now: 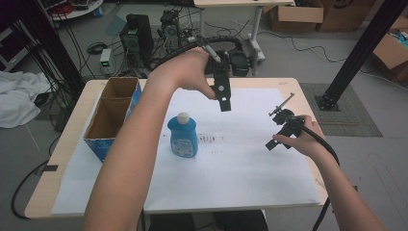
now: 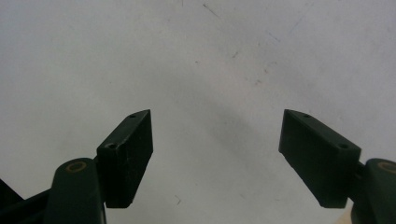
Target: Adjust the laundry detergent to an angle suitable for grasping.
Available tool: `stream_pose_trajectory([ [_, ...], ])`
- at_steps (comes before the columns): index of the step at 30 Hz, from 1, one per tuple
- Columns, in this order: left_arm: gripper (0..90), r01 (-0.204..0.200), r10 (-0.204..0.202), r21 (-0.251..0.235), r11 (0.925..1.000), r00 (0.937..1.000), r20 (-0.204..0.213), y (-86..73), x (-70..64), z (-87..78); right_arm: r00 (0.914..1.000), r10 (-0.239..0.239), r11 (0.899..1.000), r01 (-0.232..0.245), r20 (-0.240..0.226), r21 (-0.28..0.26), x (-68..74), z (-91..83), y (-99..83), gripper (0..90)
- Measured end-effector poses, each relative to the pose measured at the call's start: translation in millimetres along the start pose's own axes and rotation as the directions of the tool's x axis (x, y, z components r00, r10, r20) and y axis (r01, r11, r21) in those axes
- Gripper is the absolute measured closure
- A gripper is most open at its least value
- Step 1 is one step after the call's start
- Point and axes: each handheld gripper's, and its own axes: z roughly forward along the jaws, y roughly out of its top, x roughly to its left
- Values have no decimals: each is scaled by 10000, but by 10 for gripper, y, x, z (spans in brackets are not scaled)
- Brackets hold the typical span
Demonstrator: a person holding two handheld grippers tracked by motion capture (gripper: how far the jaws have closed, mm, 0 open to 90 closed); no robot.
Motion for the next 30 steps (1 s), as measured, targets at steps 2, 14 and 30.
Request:
stream_pose_trajectory([
  [2, 37, -12, 12, -38, 10000, 10000, 2, -1, 8, -8, 10000, -14, 10000, 14, 4, -32, 2, -20, 2, 261],
  [14, 32, -91, 92, 85, 9999, 9999, -49, 10, -2, 15, 10000, -8, 9997, 7, -32, -252, -1, -68, -20, 261],
  [30, 32, 87, -84, 188, 9998, 9998, -153, -141, -17, -25, 10000, -6, 9992, 7, 9, -400, 7, -110, -18, 261],
])
